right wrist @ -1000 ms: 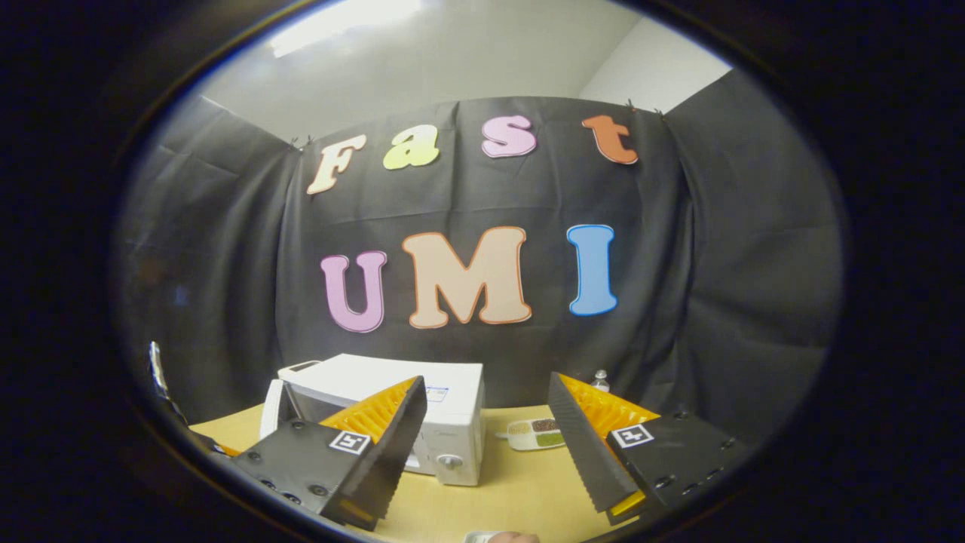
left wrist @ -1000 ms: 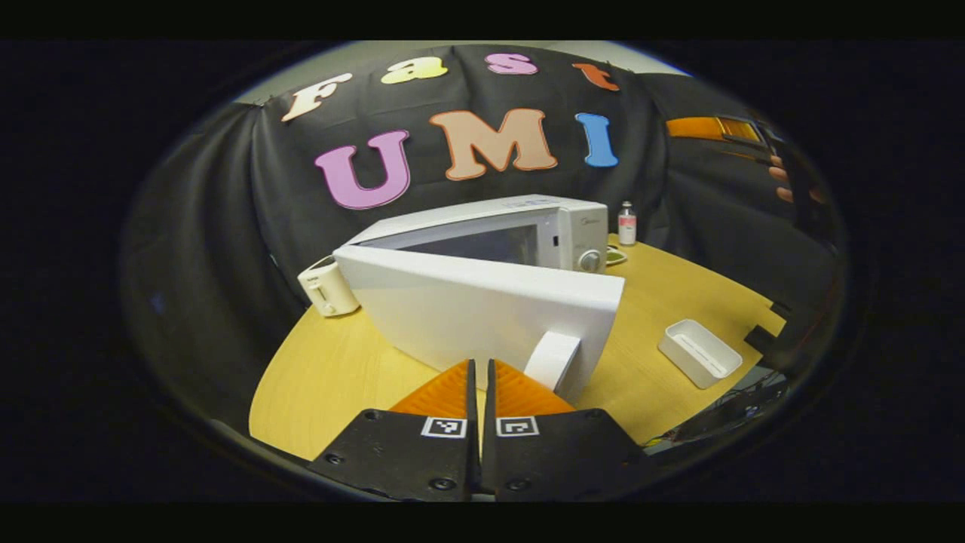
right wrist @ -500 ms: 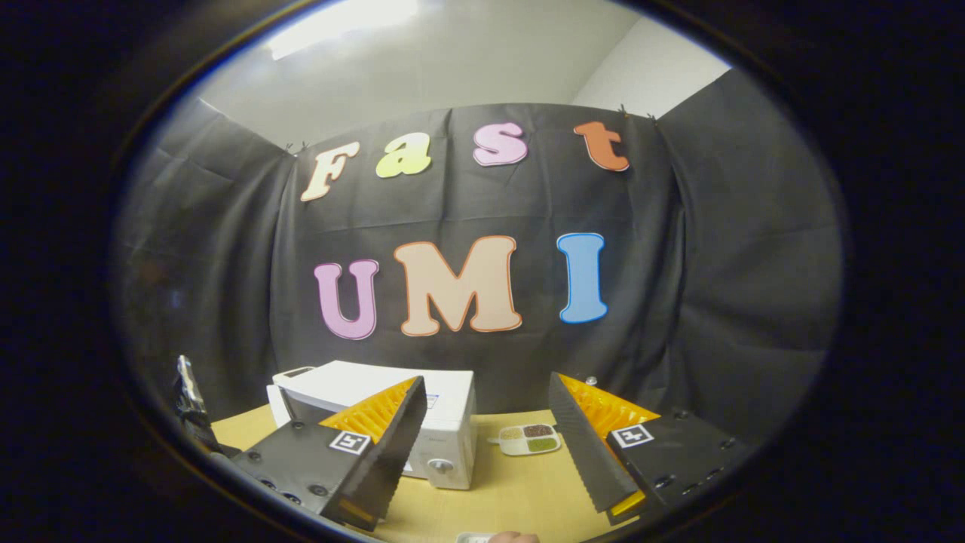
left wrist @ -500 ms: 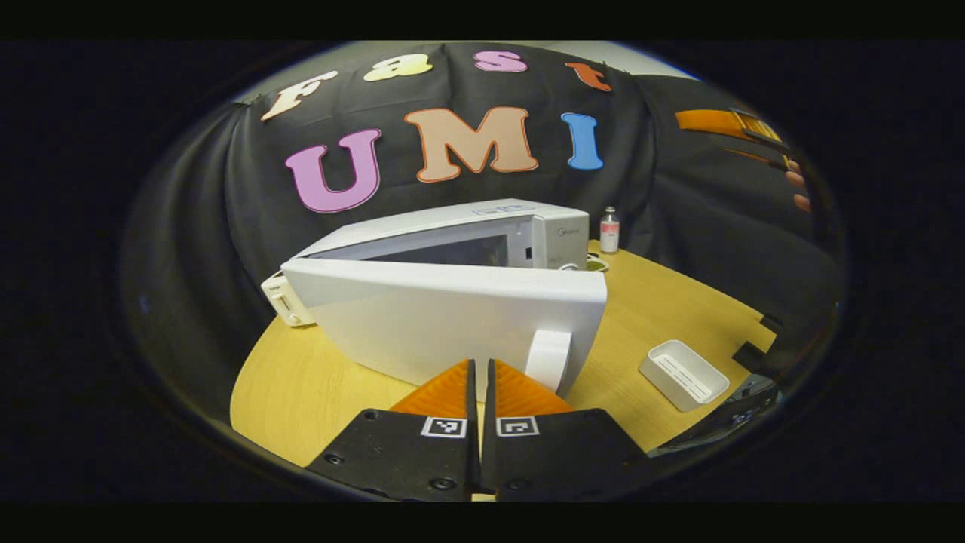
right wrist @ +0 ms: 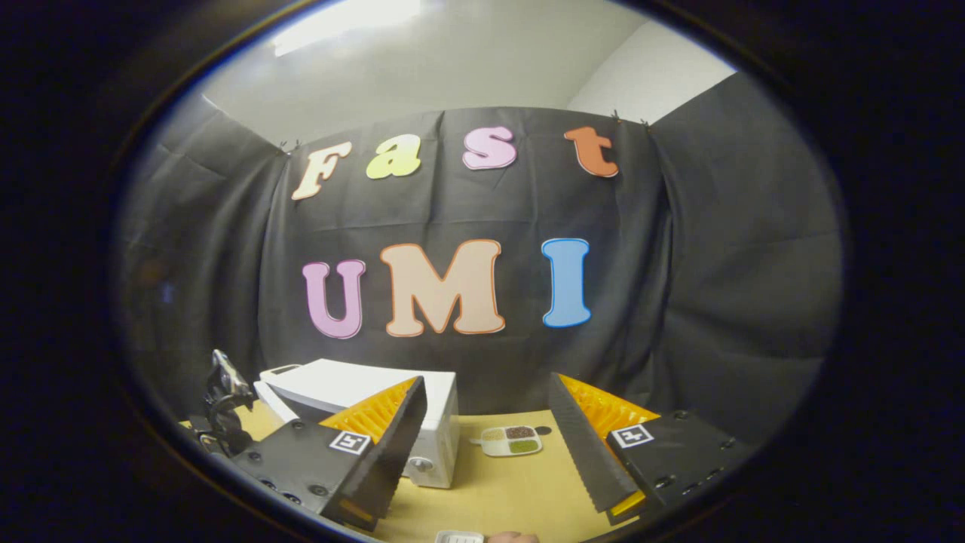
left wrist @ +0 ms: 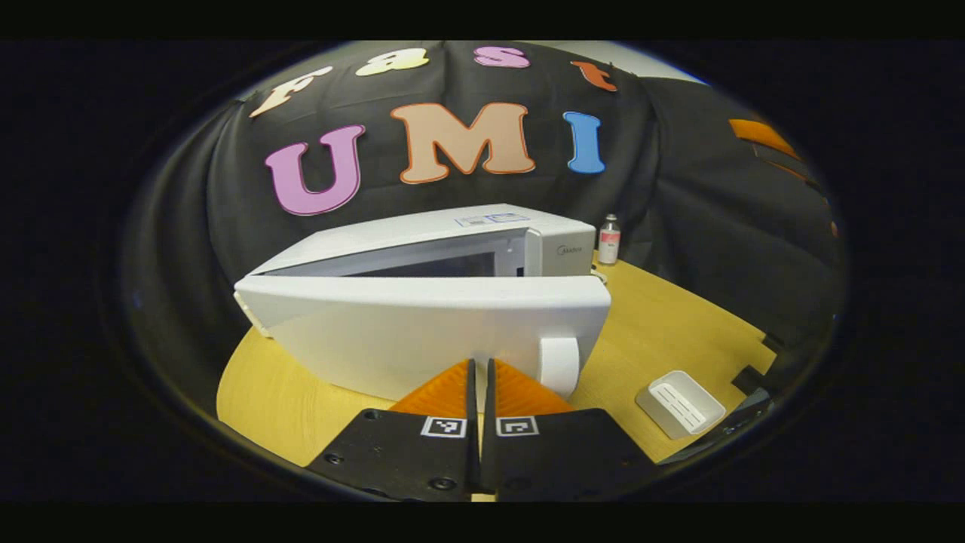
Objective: Open the microwave oven with the left hand, put the food in, and close the microwave oven.
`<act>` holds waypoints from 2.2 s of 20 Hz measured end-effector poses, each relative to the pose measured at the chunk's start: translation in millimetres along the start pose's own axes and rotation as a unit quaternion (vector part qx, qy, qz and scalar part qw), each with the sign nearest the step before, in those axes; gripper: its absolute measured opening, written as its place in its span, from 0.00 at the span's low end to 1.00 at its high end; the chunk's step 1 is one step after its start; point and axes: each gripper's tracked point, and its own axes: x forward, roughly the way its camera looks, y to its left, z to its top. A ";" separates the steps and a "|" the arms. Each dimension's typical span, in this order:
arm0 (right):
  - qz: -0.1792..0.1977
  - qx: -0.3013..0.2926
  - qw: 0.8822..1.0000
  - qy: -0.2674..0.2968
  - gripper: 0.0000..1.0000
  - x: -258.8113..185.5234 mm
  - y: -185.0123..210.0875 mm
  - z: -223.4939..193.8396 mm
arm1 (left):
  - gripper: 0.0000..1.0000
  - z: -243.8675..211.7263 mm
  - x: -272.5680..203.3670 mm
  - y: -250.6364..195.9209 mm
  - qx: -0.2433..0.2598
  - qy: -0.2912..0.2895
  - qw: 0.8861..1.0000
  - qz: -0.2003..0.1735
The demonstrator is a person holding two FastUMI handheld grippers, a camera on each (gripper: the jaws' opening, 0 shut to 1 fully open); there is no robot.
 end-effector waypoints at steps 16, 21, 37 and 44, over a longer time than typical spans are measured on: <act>-0.020 -0.012 1.000 0.000 0.91 -6.1 -18.6 1.8 | 0.00 47.4 71.3 -1.5 0.016 -0.011 1.000 -0.005; -0.023 -0.025 0.999 -0.001 0.91 -7.1 -20.7 2.2 | 0.02 50.8 79.5 -9.1 -0.004 -0.004 1.000 -0.017; -0.008 -0.044 0.999 0.001 0.92 -13.1 -13.1 6.3 | 0.00 72.8 75.8 4.9 -0.025 -0.027 0.999 0.014; 0.014 -0.038 0.999 -0.006 0.92 -6.8 4.4 13.9 | 0.00 150.5 -29.5 -6.5 -0.036 -0.136 0.990 -0.008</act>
